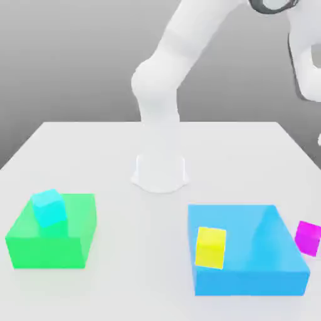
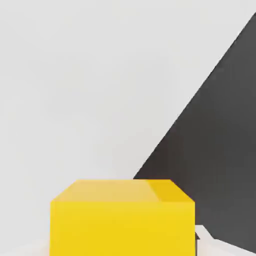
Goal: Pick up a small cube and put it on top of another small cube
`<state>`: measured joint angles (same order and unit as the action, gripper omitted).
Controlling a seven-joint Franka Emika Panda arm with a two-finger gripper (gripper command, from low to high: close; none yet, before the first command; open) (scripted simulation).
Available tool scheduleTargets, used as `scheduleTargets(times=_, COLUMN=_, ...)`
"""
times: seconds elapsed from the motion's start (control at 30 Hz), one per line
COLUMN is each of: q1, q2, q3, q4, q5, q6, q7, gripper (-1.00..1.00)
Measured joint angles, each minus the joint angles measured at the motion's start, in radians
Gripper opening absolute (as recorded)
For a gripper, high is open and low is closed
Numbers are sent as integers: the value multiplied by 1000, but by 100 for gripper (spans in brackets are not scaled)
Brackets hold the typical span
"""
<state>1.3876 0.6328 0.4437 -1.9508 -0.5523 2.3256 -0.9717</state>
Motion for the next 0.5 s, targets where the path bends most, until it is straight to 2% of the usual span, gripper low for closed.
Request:
scheduleTargets(times=0.3, q1=217, q2=134, q3=182, q4=187, q5=-57, q6=-16, q7=-193, gripper=-100)
scheduleTargets(times=0.4, q1=271, q2=228, q3=151, q4=233, q5=-106, q6=41, q7=-188, gripper=-100)
scheduleTargets(times=0.43, q1=282, q2=252, q3=140, q4=242, q5=-120, q6=56, q7=-183, gripper=100)
scheduleTargets(times=0.5, q1=282, q2=252, q3=140, q4=242, q5=-120, q6=56, q7=-183, gripper=100)
